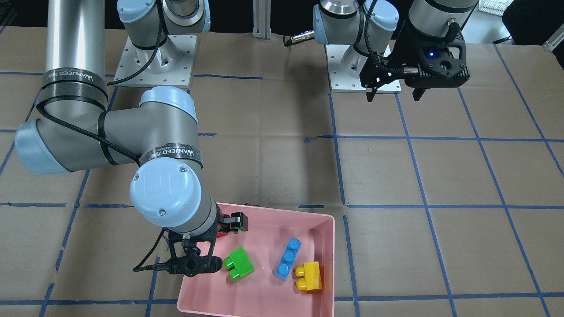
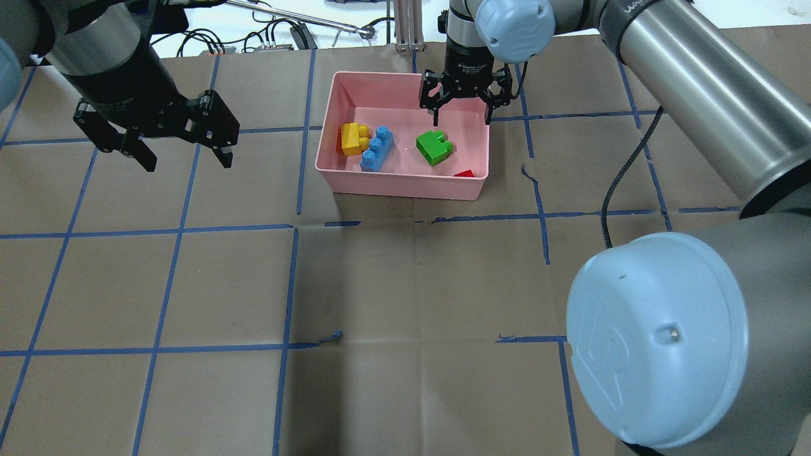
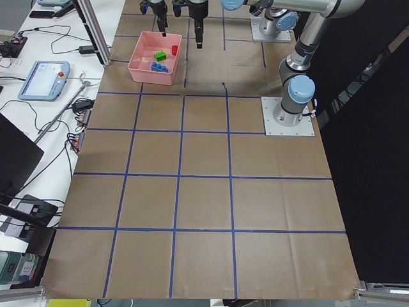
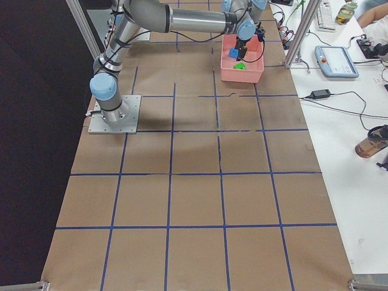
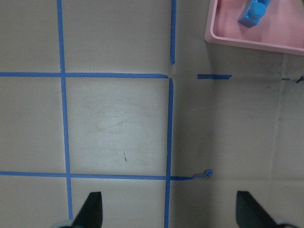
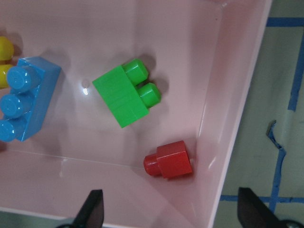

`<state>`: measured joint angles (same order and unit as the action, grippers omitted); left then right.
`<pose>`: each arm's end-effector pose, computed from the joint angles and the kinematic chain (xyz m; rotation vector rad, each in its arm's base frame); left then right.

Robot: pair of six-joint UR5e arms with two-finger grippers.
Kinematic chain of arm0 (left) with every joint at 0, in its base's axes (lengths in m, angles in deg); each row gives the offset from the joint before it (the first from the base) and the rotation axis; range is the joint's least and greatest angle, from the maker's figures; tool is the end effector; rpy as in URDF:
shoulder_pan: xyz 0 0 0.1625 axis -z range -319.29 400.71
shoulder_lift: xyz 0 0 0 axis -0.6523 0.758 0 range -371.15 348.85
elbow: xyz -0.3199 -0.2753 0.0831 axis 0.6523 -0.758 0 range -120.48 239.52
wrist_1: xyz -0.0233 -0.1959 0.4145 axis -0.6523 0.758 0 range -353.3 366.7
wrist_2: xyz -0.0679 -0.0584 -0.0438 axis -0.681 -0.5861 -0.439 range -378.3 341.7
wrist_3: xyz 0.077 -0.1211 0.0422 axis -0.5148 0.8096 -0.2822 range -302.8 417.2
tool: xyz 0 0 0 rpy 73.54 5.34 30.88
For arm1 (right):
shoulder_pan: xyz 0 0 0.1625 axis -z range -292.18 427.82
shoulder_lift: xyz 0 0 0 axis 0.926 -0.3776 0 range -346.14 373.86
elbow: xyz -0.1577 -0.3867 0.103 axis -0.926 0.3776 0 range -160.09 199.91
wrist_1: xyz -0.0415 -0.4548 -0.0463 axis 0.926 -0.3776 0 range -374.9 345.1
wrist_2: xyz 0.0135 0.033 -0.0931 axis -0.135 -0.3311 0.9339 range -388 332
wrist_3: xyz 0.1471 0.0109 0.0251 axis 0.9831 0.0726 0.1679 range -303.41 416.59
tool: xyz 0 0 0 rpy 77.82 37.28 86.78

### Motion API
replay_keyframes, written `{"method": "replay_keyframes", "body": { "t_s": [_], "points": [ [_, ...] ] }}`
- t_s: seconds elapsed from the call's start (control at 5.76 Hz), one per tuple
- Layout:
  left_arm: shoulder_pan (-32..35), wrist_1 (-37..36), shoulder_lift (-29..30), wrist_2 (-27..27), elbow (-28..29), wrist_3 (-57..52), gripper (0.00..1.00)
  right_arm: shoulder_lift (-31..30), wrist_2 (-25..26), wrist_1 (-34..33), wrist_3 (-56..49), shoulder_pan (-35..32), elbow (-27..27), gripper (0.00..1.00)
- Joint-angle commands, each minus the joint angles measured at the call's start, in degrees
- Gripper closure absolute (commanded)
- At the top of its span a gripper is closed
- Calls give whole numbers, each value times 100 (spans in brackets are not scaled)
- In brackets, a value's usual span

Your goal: Put all blocks into box

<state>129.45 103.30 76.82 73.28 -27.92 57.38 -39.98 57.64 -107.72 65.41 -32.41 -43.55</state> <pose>-0.1177 -0.5197 0.4747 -0.0384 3.1136 0.0546 0.2788 -0.7304 0.2764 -0.0308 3.0798 0.2000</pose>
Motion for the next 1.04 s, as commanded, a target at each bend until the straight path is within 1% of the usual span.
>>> {"method": "replay_keyframes", "body": {
  "t_s": [0.0,0.17,0.35,0.52,0.69,0.87],
  "points": [
    [-6,-9,10,0,-2,0,0,-650,14,638,-614,483,-70,0],
    [-6,-9,10,0,-2,0,0,-1133,179,1104,-845,747,-131,0],
    [-6,-9,18,17,-11,0,1,-1651,372,1309,-1048,880,-645,1],
    [-6,0,1,35,-11,-9,0,-2405,374,1198,-1024,882,-1407,1],
    [-6,-9,18,9,-11,0,0,-2891,444,1275,-1023,1030,-1719,0],
    [-6,-9,71,9,-2,0,0,-3000,453,1311,-971,1031,-1696,0]
  ]
}}
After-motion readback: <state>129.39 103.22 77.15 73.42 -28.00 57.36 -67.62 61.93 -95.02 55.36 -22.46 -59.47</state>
